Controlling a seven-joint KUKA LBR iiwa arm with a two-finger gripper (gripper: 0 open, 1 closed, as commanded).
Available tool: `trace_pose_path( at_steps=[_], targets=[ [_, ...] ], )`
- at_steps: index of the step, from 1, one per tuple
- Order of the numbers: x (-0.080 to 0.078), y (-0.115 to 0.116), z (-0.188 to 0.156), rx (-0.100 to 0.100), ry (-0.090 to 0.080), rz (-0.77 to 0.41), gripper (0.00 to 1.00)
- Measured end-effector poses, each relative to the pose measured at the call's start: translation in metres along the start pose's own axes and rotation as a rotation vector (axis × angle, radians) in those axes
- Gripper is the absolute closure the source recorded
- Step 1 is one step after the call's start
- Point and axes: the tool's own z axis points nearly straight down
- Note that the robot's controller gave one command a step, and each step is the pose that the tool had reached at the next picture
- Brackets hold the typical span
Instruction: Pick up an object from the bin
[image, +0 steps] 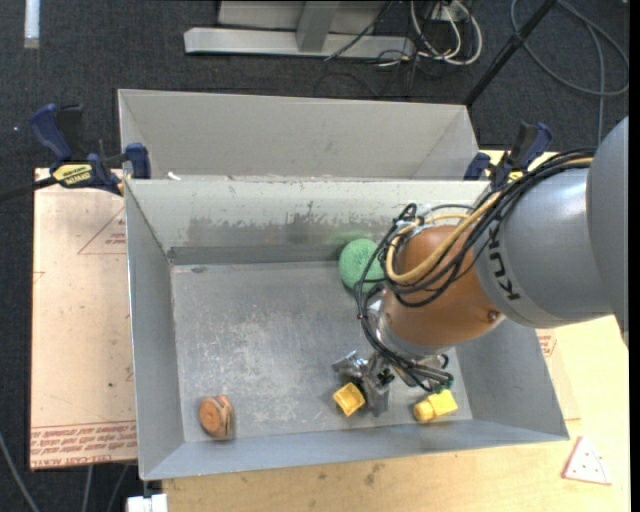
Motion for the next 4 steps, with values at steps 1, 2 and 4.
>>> trace_pose_path(
  at_steps=[1,2,4],
  targets=[
    [0.000,0.000,-0.001,0.000,0.000,-0.007,1.00],
    [0.000,0.000,-0.003,0.000,0.001,-0.009,1.00],
    [0.002,0.001,-0.019,-0.005,0.010,-0.007,1.00]
  ],
)
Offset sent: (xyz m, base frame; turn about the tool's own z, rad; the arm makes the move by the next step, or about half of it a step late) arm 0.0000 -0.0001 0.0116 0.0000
